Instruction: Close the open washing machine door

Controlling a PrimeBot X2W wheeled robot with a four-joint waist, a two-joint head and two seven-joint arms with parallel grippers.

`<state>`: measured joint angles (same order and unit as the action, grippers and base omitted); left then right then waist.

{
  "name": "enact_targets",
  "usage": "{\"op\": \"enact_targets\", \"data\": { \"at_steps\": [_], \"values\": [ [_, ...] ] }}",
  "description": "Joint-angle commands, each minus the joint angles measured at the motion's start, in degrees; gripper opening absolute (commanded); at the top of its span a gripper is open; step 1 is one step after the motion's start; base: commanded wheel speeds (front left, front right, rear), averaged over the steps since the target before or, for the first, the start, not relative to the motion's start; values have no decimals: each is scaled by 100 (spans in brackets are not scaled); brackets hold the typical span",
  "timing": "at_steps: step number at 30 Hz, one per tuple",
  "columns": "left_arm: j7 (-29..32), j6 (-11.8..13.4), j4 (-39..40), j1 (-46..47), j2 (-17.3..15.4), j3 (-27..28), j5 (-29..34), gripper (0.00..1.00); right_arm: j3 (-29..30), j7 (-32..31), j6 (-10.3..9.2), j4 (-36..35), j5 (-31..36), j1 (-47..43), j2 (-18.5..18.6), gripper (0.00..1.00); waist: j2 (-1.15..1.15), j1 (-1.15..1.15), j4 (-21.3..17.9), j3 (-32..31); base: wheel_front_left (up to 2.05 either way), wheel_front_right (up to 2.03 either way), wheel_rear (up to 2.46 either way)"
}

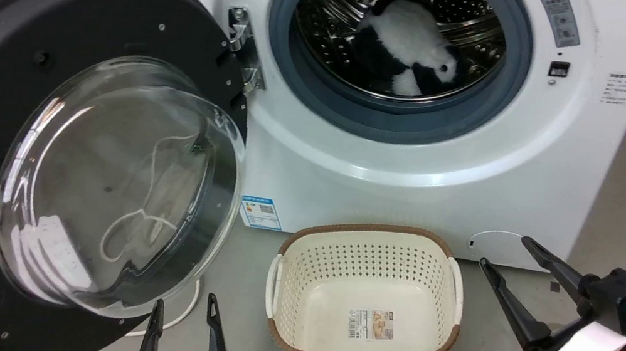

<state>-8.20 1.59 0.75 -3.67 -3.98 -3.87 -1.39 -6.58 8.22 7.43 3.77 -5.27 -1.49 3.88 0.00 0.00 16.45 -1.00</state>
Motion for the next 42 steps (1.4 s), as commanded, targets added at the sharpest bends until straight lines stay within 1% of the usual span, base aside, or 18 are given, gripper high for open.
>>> {"op": "enact_targets", "data": {
  "at_steps": [1, 13, 17, 18, 19, 20, 22, 25, 26, 31, 34, 38, 42],
  "values": [
    [-59, 22, -8, -77, 3, -15, -27, 100, -28, 59, 3, 43, -59, 57, 34, 100, 0, 0, 46, -6, 0, 0, 0],
    [-191, 24, 28, -105, -37, -45, -11, 100, -49, 190, 4, 84, -116, -4, -1, 100, 0, 0, 296, -29, 0, 0, 0],
    [-238, -23, 45, -112, -66, -98, -6, 100, -44, 238, 4, 76, -145, -43, -20, 100, 0, 0, 389, -34, 0, 0, 0],
    [-250, -36, 40, -118, -67, -105, -22, 93, -48, 250, 4, 76, -150, -52, -24, 100, 0, 0, 412, -35, 0, 0, 0],
    [-262, -46, 35, -123, -69, -110, -32, 35, -51, 262, 4, 74, -155, -60, -28, 100, 0, 0, 436, -35, 0, 0, 0],
    [-274, -53, 32, -125, -72, -115, -37, 0, -55, 274, 4, 72, -159, -68, -32, 100, 0, 0, 461, -35, 0, 0, 0],
    [-298, -50, 54, -113, -74, -101, -60, 0, -57, 297, 4, 66, -167, -87, -39, 100, 0, 0, 510, -34, 0, 0, 0],
    [-334, 36, 271, -58, -21, 79, -273, 0, -22, 333, 4, 43, -180, -133, -50, 100, 0, 0, 591, -27, 0, 0, 0],
    [-370, 44, 544, 28, 2, 328, -477, 0, 30, 369, 4, 8, -175, -203, -60, 100, 0, 0, 675, 8, 0, 0, 0],
    [-430, -137, 921, 418, -98, 865, -824, 0, 91, 429, 5, -59, -155, -314, -71, 100, 0, 0, 794, 114, 0, 0, 0],
    [-466, -197, 1123, 764, -183, 1457, -1232, 0, 59, 465, 5, -124, -136, -304, -74, 100, 0, 0, 739, 265, 0, 0, 0],
    [-412, -275, 967, 1366, -465, 2245, -2077, 0, 36, 512, 5, -176, -146, -220, -20, 100, 0, 0, 653, 476, 0, 0, 0],
    [206, -261, 391, 2116, -1096, 2891, -2881, 0, 139, 560, 5, -197, -162, -131, 22, 100, 0, 0, 570, 647, 0, 0, 0]
  ]
}}
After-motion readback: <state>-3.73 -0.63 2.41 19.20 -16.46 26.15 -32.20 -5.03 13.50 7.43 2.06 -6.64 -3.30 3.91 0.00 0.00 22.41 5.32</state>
